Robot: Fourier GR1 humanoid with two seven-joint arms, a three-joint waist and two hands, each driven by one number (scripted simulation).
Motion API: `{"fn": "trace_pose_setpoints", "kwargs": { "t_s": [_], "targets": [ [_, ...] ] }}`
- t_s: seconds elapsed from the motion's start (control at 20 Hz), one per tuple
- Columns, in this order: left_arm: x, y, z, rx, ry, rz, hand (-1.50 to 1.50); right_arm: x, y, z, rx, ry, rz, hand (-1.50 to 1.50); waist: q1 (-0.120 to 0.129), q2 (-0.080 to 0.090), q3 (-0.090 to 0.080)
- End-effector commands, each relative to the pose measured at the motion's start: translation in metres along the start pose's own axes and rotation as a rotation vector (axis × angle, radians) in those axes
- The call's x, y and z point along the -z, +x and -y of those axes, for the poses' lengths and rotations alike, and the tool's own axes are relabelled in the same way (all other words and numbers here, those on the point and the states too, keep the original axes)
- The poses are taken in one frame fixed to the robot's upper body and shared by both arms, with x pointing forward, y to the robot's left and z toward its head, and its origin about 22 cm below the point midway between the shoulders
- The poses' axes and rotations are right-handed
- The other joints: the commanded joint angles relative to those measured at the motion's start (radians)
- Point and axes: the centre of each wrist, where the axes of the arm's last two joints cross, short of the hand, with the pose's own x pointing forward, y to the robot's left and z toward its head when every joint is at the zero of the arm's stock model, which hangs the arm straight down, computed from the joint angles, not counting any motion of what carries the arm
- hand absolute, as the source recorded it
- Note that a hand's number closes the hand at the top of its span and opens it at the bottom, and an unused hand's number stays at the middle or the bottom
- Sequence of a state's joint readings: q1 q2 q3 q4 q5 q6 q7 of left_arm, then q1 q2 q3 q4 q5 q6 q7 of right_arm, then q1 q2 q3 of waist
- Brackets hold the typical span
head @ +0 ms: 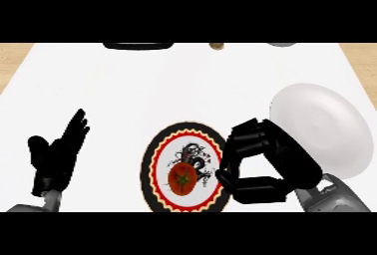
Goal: Pick the tomato from the plate and place it in the plate
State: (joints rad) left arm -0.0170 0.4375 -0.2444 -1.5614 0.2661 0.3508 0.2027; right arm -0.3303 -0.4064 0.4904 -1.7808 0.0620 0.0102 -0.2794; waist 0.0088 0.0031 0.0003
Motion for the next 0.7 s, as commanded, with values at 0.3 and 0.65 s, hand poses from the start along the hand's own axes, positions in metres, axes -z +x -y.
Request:
{"fn": "trace_pose_setpoints", "kwargs": {
  "t_s": [0.3,0.65],
  "targets": [
    [0.007,-0.016,0.028,0.003,-0.011,-0.012,0.0,-0.037,-0.079,-0.08,0.262,0.242,0.161,-1.5,0.011,0.005,0.001],
    [0.006,-0.028,0.032,0.013,0.006,-0.057,0.0,0.0,-0.065,-0.064,-0.209,0.31,0.142,-1.5,-0.008,-0.006,-0.001]
  ]
}}
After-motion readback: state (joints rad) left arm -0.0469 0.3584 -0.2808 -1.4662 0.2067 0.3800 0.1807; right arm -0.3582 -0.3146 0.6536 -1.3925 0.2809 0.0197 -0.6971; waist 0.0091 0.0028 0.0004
